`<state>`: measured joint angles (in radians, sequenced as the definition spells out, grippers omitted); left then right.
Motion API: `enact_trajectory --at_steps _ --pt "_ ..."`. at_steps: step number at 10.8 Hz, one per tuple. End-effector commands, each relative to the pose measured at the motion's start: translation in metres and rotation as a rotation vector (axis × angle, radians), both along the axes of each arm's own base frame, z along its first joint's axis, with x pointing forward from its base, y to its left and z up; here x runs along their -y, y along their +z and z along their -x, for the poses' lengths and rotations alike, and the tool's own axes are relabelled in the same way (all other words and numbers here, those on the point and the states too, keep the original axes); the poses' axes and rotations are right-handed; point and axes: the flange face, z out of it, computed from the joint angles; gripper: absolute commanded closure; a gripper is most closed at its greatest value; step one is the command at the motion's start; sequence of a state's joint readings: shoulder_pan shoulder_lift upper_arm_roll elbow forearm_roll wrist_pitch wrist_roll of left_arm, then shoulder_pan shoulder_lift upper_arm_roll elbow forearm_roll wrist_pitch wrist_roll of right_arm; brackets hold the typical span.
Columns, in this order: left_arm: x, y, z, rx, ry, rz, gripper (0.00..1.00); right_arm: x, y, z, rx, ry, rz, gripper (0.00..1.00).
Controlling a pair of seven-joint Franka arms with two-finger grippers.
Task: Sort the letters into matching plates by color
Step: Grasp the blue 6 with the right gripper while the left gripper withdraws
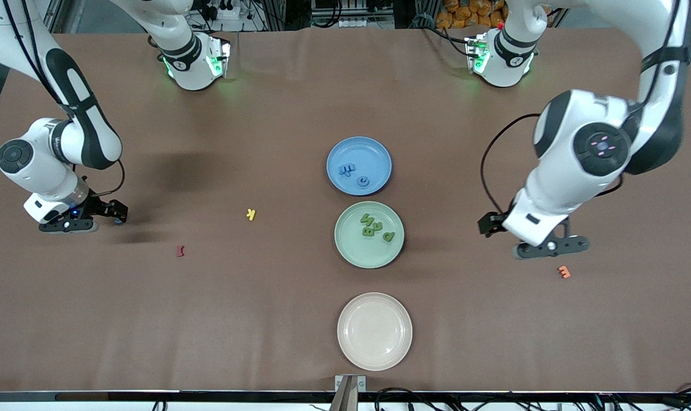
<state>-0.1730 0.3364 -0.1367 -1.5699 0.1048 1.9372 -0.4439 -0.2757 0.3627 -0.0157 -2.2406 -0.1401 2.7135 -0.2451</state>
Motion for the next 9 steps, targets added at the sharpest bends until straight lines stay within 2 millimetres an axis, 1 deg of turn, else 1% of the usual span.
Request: enact_trajectory --at_steps 1,2,4,5,6,7,8,9 --pt "-0.037 0.052 0.028 -0.040 -0.058 -0.055 0.00 0.004 -0.016 0.009 0.015 0.010 -0.007 0.00" --pt "-0.051 0.079 0.038 -0.019 -0.040 -0.049 0.00 0.006 -0.021 0.011 0.018 0.007 -0.008 0.00" --pt "-0.068 0.116 0.057 -0.003 -0.025 -0.058 0.00 0.006 -0.027 0.016 0.020 0.005 -0.010 0.00" --pt "-0.075 0.132 0.066 0.000 -0.018 -0.061 0.00 0.005 -0.029 0.019 0.015 0.005 -0.013 0.00" --pt "-0.077 0.140 0.073 -0.008 -0.046 -0.066 0.00 0.005 -0.029 0.019 0.013 0.004 -0.013 0.00" --pt "-0.080 0.153 0.081 0.001 -0.062 -0.068 0.00 0.005 -0.030 0.020 0.012 0.005 -0.014 0.02" --pt "-0.082 0.160 0.087 -0.012 -0.073 -0.072 0.00 0.004 -0.032 0.022 0.006 0.008 -0.015 0.12" --pt "-0.083 0.178 0.101 0.002 -0.091 -0.074 0.00 0.003 -0.033 0.023 0.009 0.012 -0.015 0.23"
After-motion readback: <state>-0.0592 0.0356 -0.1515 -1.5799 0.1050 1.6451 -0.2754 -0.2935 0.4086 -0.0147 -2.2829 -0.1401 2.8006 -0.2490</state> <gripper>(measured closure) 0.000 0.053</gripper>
